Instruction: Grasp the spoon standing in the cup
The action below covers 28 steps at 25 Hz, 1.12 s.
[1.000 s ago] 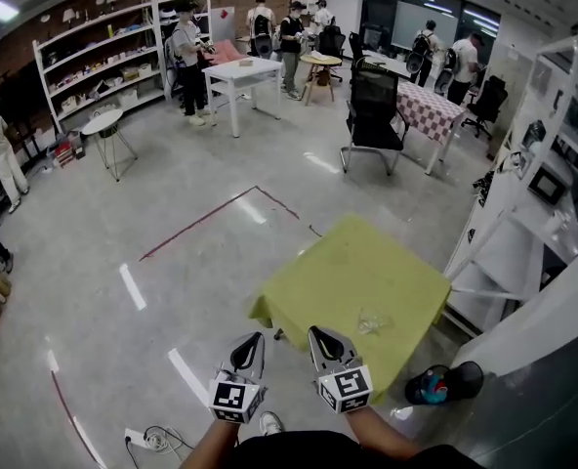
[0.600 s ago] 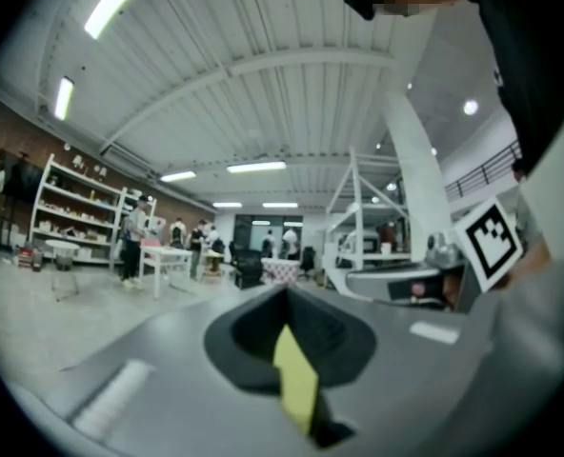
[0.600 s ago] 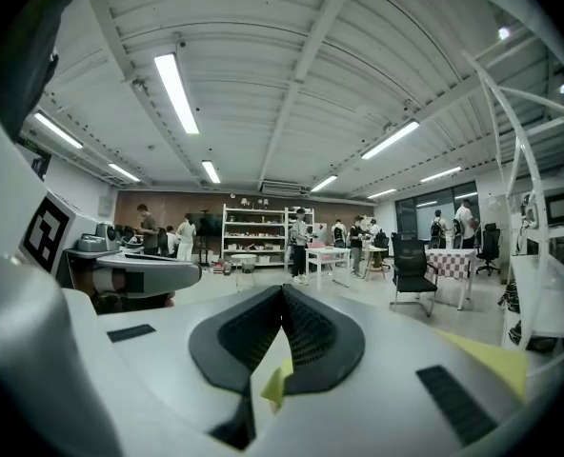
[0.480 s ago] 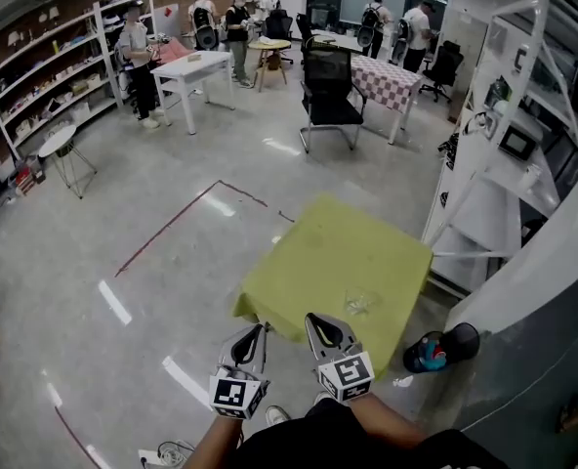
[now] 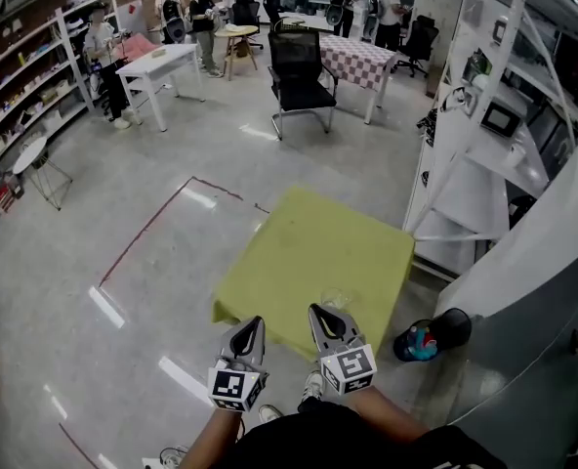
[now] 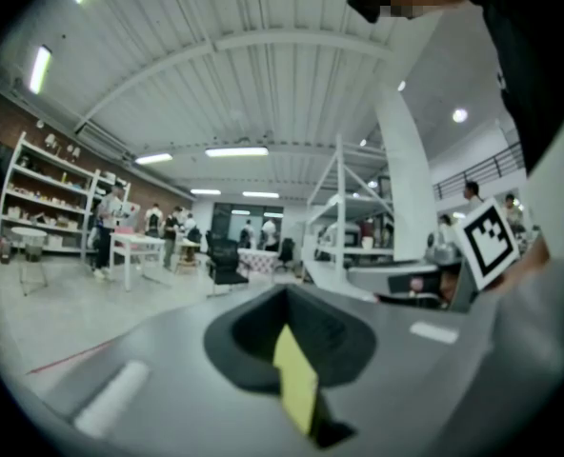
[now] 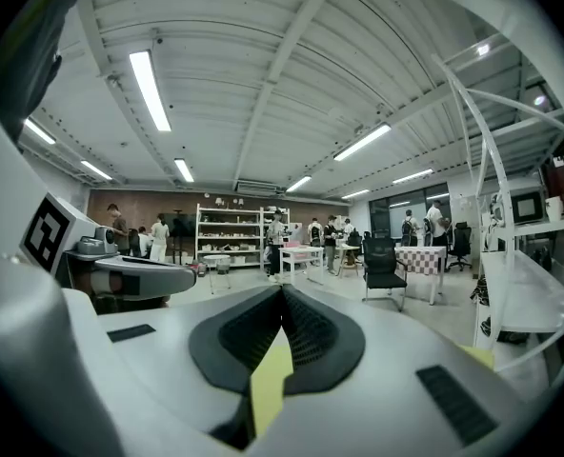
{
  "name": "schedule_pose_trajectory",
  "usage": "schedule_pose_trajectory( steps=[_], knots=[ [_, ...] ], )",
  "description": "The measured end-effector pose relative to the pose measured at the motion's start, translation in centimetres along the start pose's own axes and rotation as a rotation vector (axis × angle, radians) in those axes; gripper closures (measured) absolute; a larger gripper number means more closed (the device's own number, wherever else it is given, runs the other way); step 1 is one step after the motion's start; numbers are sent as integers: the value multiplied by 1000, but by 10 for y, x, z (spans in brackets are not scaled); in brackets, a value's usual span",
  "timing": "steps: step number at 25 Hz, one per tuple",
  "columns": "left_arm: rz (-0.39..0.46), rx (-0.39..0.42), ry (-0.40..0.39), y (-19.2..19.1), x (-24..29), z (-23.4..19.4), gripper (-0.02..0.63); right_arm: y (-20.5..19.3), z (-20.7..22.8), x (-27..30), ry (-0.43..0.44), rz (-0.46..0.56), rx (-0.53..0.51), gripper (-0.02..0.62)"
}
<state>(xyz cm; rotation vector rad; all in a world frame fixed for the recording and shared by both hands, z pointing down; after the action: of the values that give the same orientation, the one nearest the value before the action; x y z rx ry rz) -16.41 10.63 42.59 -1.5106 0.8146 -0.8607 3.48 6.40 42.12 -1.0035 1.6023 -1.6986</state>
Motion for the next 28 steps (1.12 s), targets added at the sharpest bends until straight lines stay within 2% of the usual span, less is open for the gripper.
schedule_pose_trajectory(
  steps=[10,14,19,25,28],
  knots=[
    [-27,32,-22,6,80,9,600,-11,74,22,-28,-11,38,589],
    [-46,35,-19,3,102,13,600,-13,96,25,-30,-7,47,589],
    [-76,80,-25,2,123,17,600,-11,127,23,-37,7,43,589],
    [-108,76,-28,0,134,11,600,-21,144,26,-55,-17,51,589],
    [-135,118,-54,-9,145,11,600,-36,145,32,-43,-56,35,589]
  ],
)
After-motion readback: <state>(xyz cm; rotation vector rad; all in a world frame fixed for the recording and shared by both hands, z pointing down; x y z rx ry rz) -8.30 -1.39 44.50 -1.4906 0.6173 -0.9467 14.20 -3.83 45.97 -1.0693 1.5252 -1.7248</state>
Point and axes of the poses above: the fingertips, and each gripper's own axes: x forward along the fingers, z to its right, y out of its top, the point moved 9 cm from there along -x, backward along the fingers, and after that the axes turned 5 degrees about -y, right-handed, at the moved point
